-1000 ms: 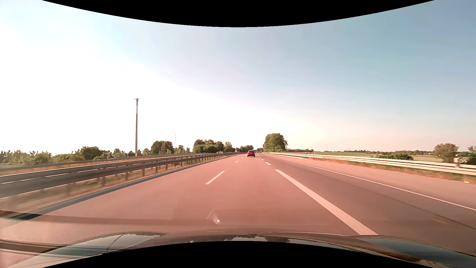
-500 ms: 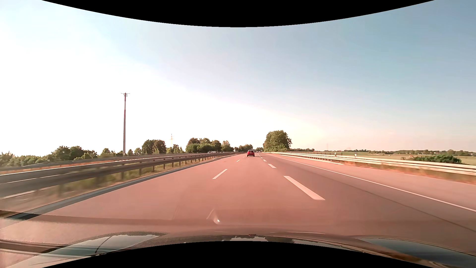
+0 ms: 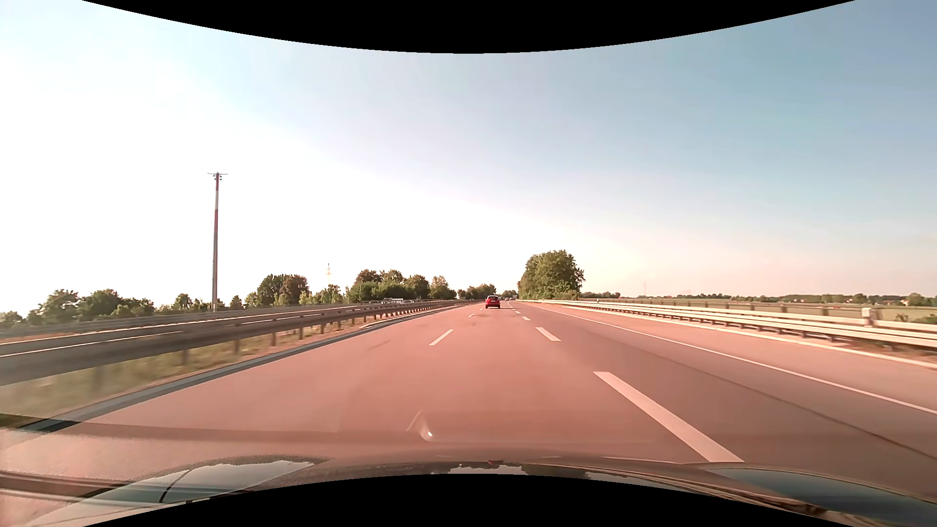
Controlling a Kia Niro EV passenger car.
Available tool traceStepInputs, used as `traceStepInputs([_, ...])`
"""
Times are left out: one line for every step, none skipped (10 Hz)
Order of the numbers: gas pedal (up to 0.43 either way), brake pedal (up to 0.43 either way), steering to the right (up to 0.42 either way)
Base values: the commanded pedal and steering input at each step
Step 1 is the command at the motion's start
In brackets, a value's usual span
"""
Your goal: Follow the waypoints while adhering to traffic rules and regulations
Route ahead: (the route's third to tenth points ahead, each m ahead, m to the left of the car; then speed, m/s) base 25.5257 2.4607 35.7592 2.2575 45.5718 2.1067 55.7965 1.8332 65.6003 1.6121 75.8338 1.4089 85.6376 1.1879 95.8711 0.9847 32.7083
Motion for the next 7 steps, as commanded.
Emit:
traceStepInputs([0.240,0.006,0.002])
traceStepInputs([0.220,0.006,0.002])
traceStepInputs([0.220,0.006,0.002])
traceStepInputs([0.220,0.006,0.003])
traceStepInputs([0.220,0.006,0.003])
traceStepInputs([0.220,0.006,0.003])
traceStepInputs([0.220,0.006,0.003])
